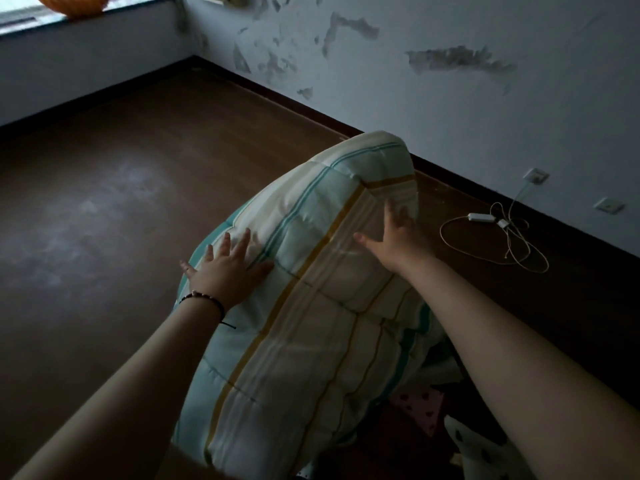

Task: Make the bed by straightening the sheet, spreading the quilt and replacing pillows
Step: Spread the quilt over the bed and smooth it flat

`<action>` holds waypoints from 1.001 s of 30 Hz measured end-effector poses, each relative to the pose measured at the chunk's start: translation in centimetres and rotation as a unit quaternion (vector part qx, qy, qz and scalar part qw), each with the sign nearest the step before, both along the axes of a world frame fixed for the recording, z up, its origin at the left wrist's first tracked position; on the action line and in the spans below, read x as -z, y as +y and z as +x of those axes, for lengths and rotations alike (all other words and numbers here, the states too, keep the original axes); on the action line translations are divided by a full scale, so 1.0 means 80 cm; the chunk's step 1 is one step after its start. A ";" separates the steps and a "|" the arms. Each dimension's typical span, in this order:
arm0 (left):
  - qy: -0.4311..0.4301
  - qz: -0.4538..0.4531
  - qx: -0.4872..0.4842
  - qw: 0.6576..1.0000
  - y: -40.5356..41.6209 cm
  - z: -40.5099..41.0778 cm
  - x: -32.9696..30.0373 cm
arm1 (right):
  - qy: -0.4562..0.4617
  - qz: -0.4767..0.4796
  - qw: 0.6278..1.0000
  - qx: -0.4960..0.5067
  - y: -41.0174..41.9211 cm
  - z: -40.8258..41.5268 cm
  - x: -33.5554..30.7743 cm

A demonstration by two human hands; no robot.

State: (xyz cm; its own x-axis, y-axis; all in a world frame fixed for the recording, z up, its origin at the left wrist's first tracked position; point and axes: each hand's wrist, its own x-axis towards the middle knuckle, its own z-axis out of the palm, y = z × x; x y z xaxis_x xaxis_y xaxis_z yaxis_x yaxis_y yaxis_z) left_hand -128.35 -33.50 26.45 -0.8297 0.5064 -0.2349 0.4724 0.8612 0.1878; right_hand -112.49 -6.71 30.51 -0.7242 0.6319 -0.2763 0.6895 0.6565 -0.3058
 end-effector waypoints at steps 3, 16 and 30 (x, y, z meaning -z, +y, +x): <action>-0.006 -0.005 -0.007 1.000 0.012 -0.030 0.016 | 0.008 -0.005 0.999 0.039 0.016 -0.024 0.018; -0.071 0.021 -0.082 0.994 0.057 -0.093 0.077 | -0.023 -0.082 0.988 0.126 0.028 -0.077 0.087; -0.139 0.040 -0.145 0.979 0.044 -0.145 0.128 | 0.056 -0.240 0.937 0.247 0.030 -0.091 0.138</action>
